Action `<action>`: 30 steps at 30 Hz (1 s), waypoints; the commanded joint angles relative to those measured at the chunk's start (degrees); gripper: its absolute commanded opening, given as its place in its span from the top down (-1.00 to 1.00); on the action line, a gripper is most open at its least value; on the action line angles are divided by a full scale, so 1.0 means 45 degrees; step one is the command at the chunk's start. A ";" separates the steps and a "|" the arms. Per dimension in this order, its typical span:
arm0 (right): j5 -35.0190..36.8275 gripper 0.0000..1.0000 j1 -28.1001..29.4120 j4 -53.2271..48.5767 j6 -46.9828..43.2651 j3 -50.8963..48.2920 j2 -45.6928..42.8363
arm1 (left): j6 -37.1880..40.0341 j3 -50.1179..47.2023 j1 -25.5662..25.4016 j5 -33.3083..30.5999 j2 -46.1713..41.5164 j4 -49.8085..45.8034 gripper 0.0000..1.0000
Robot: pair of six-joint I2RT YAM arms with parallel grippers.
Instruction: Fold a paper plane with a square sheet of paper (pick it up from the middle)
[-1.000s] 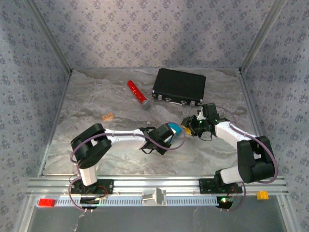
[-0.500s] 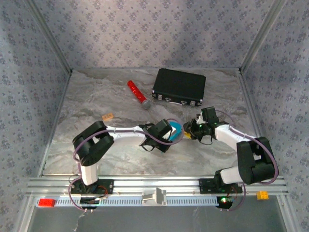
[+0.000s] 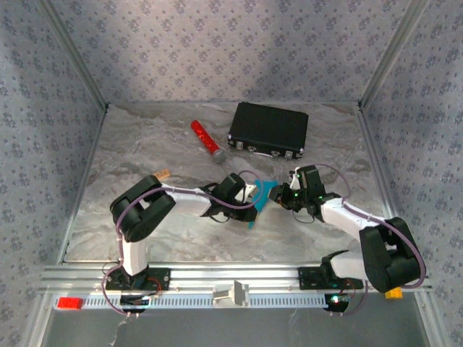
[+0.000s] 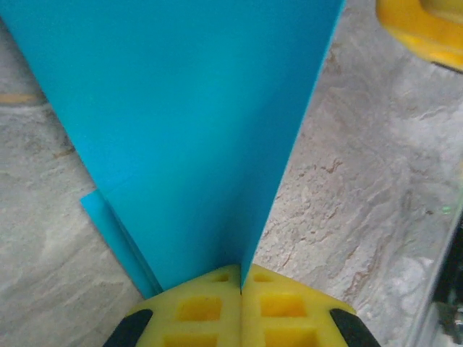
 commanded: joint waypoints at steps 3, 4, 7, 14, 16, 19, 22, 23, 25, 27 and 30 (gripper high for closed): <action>-0.1105 0.56 -0.0052 0.1364 -0.0170 -0.0118 0.0685 | -0.1419 -0.0740 0.0356 0.1281 0.0329 0.2118 1.00; -0.1280 0.56 -0.0047 0.1610 -0.0118 -0.0106 0.0849 | -0.1583 -0.0841 0.0411 0.1379 0.0348 0.2343 1.00; -0.1639 0.59 0.0018 0.2030 -0.0163 0.0009 0.1190 | -0.1947 -0.1063 0.0486 0.1463 0.0349 0.2806 1.00; -0.1926 0.63 0.0098 0.2464 -0.0341 0.0245 0.1798 | -0.3161 -0.1552 0.0598 0.1783 0.0425 0.4283 1.00; -0.1982 0.63 0.0112 0.2565 -0.0343 0.0314 0.1957 | -0.3549 -0.1718 0.0670 0.1874 0.0466 0.4757 1.00; -0.2174 0.63 0.0112 0.2810 -0.0351 0.0380 0.2240 | -0.3831 -0.1735 0.0740 0.1943 0.0572 0.4935 1.00; -0.2338 0.64 0.0145 0.3043 -0.0306 0.0426 0.2444 | -0.4159 -0.1821 0.0775 0.2082 0.0695 0.5309 1.00; -0.2387 0.64 0.0145 0.3096 -0.0305 0.0450 0.2515 | -0.4290 -0.1880 0.0809 0.2074 0.0729 0.5437 1.00; -0.2441 0.64 0.0171 0.3193 -0.0297 0.0478 0.2655 | -0.4498 -0.1919 0.0838 0.2071 0.0783 0.5527 1.00; -0.2423 0.64 0.0188 0.3311 -0.0271 0.0468 0.2752 | -0.4671 -0.2015 0.0858 0.2031 0.0796 0.5668 1.00; -0.2575 0.65 0.0202 0.3521 -0.0290 0.0565 0.2966 | -0.4857 -0.2110 0.0864 0.1972 0.0798 0.5797 1.00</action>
